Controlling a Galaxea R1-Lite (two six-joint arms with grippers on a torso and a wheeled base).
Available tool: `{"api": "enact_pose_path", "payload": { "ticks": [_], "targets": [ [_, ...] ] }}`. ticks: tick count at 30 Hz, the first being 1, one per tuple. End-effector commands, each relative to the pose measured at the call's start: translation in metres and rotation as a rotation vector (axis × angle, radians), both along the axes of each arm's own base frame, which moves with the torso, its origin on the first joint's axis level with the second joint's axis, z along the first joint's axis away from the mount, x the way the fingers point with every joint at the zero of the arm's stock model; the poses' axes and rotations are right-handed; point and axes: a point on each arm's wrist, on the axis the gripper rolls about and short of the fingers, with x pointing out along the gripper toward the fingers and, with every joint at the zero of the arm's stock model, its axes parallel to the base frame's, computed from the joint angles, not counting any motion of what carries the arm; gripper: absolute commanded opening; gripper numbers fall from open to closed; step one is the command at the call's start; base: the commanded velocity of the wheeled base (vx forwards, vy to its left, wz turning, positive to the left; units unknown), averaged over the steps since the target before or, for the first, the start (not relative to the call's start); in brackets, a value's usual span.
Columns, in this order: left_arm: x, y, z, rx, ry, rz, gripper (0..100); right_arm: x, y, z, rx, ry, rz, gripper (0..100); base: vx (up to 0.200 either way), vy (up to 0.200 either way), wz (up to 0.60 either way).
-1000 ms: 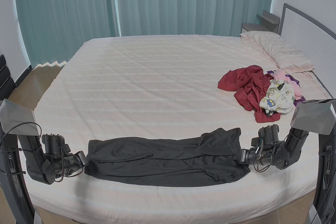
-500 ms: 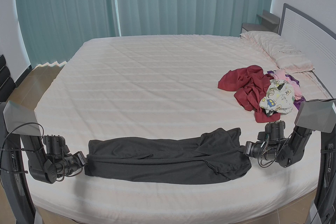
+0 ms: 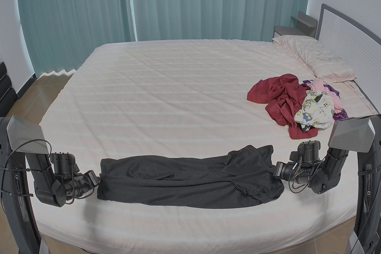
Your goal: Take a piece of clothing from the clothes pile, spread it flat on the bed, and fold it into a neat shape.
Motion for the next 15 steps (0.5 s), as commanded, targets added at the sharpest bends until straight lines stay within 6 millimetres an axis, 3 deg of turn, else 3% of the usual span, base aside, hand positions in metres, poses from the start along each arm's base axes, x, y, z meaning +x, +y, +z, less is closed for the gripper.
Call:
{"api": "enact_pose_path", "payload": {
  "ticks": [1, 8, 12, 15],
  "targets": [
    [0.000, 0.000, -0.001, -0.001, 0.002, 0.000, 100, -0.001, 0.001, -0.007, 0.000, 0.020, 0.002, 100, 0.000, 0.000, 0.00],
    [0.000, 0.002, 0.000, -0.012, 0.000, 0.014, 100, -0.001, -0.003, -0.003, 0.027, 0.013, -0.030, 100, 0.000, 0.000, 0.00],
    [0.000, 0.005, 0.030, -0.100, -0.077, 0.076, 100, -0.003, -0.009, 0.003, 0.083, -0.022, -0.101, 100, 0.000, 0.000, 0.00],
    [0.001, 0.001, 0.044, -0.142, -0.103, 0.030, 100, -0.006, -0.008, 0.002, 0.092, -0.024, -0.106, 100, 0.000, 0.000, 0.00]
  ]
}}
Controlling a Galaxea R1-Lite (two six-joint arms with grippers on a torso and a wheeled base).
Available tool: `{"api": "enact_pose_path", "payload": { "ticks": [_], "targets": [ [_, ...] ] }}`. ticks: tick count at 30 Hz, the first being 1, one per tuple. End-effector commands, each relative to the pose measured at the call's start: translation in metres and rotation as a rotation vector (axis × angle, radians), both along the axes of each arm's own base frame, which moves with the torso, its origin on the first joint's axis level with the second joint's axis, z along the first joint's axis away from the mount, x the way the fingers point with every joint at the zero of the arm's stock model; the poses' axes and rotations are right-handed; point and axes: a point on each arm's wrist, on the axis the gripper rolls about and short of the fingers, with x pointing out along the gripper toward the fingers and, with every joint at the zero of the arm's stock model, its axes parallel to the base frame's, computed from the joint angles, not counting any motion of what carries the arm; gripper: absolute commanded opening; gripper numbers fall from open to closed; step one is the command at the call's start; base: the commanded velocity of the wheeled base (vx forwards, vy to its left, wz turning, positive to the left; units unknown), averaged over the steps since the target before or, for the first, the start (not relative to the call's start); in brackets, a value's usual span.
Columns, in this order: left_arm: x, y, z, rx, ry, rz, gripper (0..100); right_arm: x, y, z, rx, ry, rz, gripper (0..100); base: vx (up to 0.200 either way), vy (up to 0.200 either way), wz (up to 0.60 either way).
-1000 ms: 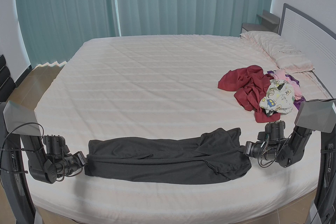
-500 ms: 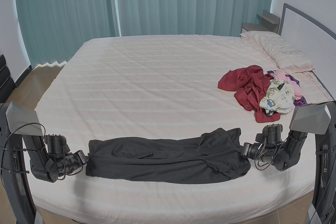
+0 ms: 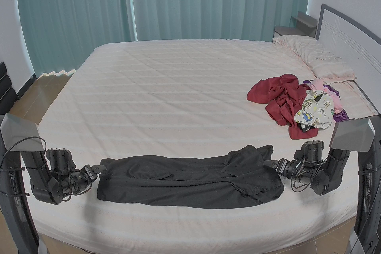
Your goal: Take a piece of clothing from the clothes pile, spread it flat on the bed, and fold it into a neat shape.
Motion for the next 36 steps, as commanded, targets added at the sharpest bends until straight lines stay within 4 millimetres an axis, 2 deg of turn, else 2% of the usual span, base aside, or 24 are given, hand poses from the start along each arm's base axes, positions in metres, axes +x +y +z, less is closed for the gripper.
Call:
{"api": "enact_pose_path", "payload": {
  "ticks": [1, 5, 10, 18, 23, 28, 36],
  "targets": [
    [0.003, -0.003, 0.031, -0.044, -0.083, -0.037, 100, -0.007, 0.000, 0.001, 0.018, 0.002, -0.018, 100, 0.000, 0.000, 0.00],
    [0.016, -0.008, 0.033, 0.015, -0.090, -0.113, 100, -0.014, 0.004, 0.001, 0.019, 0.001, -0.003, 100, 0.000, 0.000, 0.00],
    [0.020, -0.004, 0.005, 0.145, -0.021, -0.264, 100, -0.019, 0.006, 0.000, 0.020, -0.014, 0.003, 100, 0.000, 0.000, 0.00],
    [0.029, -0.005, -0.013, 0.172, 0.005, -0.310, 100, -0.022, 0.012, 0.000, 0.021, -0.007, 0.024, 100, 0.000, 0.000, 0.00],
    [0.032, -0.009, -0.015, 0.173, -0.004, -0.330, 100, -0.022, 0.012, 0.000, 0.021, -0.007, 0.024, 100, 0.000, 0.000, 0.00],
    [0.039, -0.021, -0.020, 0.171, -0.014, -0.380, 100, -0.022, 0.012, 0.001, 0.022, -0.013, 0.024, 100, 0.000, 0.000, 0.00],
    [0.039, -0.028, -0.022, 0.193, -0.016, -0.421, 100, -0.025, 0.013, 0.001, 0.021, -0.023, 0.030, 100, 0.000, 0.000, 0.00]
  ]
}}
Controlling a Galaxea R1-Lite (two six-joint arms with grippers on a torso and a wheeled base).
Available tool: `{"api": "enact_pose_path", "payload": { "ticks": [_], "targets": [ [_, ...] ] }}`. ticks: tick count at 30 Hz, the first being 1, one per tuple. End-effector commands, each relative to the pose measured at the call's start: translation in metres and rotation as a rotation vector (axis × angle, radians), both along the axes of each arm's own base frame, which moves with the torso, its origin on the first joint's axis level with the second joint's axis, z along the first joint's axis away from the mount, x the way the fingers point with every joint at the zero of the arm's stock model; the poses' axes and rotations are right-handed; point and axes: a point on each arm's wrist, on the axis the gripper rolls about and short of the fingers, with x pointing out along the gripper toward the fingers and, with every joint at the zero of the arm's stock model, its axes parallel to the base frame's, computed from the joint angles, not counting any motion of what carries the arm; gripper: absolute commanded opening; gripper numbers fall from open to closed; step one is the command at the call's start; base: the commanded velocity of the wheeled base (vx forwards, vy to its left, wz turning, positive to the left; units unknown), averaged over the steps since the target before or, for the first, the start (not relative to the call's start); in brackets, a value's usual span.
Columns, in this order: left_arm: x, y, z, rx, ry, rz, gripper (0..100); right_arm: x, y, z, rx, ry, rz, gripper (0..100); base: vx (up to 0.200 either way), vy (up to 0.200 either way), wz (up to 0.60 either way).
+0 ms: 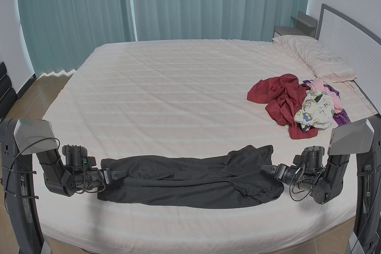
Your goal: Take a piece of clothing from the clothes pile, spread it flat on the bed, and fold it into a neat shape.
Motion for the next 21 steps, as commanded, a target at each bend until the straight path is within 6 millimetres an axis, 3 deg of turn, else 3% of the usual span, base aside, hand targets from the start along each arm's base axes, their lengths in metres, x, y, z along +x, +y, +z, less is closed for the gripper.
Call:
{"api": "enact_pose_path", "payload": {
  "ticks": [1, 10, 21],
  "targets": [
    [0.000, -0.003, -0.003, 0.001, 0.008, -0.009, 0, -0.002, 0.001, -0.001, -0.001, 0.005, 0.005, 100, 0.000, 0.000, 0.00],
    [-0.001, -0.002, 0.000, 0.001, 0.006, -0.005, 0, -0.002, 0.002, -0.003, -0.002, 0.011, 0.007, 100, 0.000, 0.000, 0.00],
    [-0.003, 0.013, 0.027, 0.007, -0.008, 0.048, 0, -0.001, -0.002, -0.002, 0.003, 0.009, -0.006, 100, 0.000, 0.000, 0.00]
  ]
}}
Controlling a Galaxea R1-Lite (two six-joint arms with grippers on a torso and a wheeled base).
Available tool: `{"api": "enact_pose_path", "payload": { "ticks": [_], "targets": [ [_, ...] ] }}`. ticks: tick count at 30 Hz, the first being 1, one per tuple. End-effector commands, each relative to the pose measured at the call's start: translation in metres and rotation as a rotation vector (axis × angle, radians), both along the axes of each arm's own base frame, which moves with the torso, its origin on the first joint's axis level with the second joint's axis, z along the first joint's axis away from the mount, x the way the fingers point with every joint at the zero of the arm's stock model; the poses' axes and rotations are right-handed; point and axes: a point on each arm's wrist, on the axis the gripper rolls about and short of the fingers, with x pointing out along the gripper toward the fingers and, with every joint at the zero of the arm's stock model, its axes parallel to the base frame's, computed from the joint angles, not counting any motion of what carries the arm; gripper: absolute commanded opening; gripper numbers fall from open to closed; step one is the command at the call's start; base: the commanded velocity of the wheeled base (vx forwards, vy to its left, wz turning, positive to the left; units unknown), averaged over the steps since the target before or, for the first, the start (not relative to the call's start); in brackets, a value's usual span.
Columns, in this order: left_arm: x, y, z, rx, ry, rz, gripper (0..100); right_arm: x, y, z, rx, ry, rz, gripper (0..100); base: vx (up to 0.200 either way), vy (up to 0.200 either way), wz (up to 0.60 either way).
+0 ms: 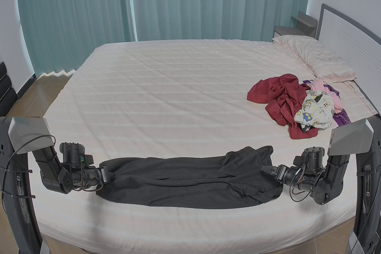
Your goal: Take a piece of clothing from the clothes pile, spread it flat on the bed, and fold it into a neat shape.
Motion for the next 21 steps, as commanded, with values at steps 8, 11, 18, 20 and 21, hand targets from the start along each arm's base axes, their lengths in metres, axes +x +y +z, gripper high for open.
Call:
{"api": "enact_pose_path", "payload": {
  "ticks": [8, 11, 18, 20, 21],
  "targets": [
    [-0.003, 0.033, 0.034, 0.008, -0.029, 0.096, 0, 0.002, -0.005, 0.002, 0.005, -0.009, -0.016, 100, 0.000, 0.000, 0.00],
    [-0.005, 0.043, 0.037, 0.012, -0.034, 0.121, 0, 0.002, -0.006, 0.002, 0.005, -0.011, -0.018, 100, 0.000, 0.000, 0.00],
    [-0.007, 0.064, 0.041, 0.017, -0.049, 0.183, 0, 0.002, -0.005, 0.002, 0.007, -0.009, -0.017, 100, 0.000, 0.000, 0.00],
    [-0.010, 0.071, 0.042, 0.017, -0.042, 0.203, 0, 0.002, -0.005, 0.002, 0.006, -0.009, -0.017, 100, 0.000, 0.000, 0.00],
    [-0.011, 0.074, 0.043, 0.018, -0.036, 0.212, 0, 0.003, -0.005, 0.002, 0.007, -0.010, -0.017, 100, 0.000, 0.000, 0.00]
  ]
}}
